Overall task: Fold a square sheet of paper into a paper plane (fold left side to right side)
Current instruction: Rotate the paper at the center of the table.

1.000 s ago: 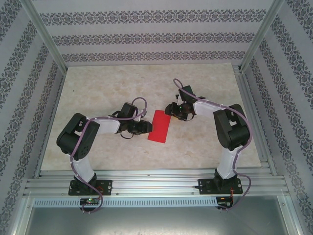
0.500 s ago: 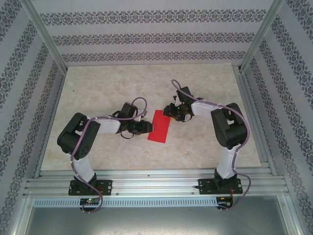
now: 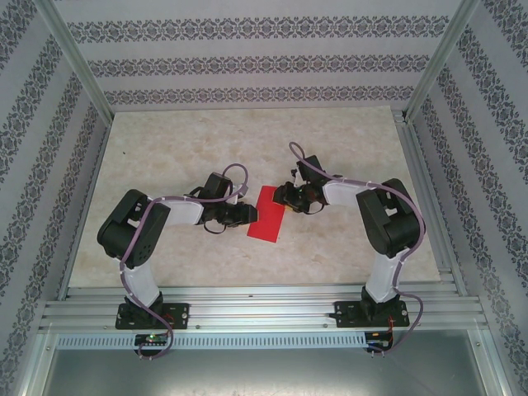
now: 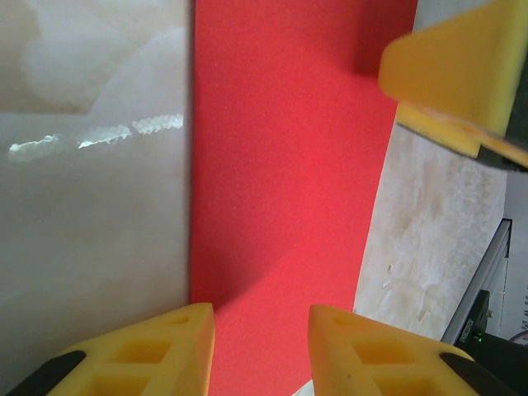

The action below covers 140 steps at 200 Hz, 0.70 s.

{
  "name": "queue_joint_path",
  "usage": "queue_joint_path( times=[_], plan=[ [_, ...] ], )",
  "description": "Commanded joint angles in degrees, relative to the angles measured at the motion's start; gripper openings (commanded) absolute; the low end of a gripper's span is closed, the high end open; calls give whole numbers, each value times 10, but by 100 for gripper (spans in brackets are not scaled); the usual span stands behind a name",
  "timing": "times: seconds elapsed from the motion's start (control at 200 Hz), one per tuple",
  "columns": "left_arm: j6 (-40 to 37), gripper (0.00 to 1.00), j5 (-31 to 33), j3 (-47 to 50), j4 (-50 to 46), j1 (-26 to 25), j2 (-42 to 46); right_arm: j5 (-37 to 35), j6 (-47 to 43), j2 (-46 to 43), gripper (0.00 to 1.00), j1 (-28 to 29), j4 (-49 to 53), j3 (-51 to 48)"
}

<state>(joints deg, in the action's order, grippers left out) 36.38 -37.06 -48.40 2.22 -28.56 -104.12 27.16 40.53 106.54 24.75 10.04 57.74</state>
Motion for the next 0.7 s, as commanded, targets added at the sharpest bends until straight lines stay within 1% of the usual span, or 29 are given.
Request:
queue_joint_path(
  times=[0.0,0.155,0.23,0.28,0.35,0.43,0.49,0.59,0.694],
  plan=[
    [0,37,5,8,22,-10,-26,8,30,-32,41,15,-36,-24],
    [-6,36,11,8,21,-10,-15,4,51,-50,37,26,-51,-45],
    [-16,38,27,12,12,-10,6,5,60,-55,32,26,-55,-49],
    [-29,40,41,14,0,-10,27,6,65,-59,27,26,-52,-50],
    [-50,42,62,18,-17,-10,59,7,74,-65,23,27,-52,-51],
    [-88,45,72,25,-30,-12,99,10,81,-67,19,27,-48,-50],
    [-130,48,85,26,-53,-21,131,12,82,-66,14,27,-36,-45],
    [-212,53,126,18,-111,-59,174,21,82,-61,6,27,-24,-37],
    [-275,56,166,21,-146,-99,208,29,88,-56,4,26,2,-23]
  ],
)
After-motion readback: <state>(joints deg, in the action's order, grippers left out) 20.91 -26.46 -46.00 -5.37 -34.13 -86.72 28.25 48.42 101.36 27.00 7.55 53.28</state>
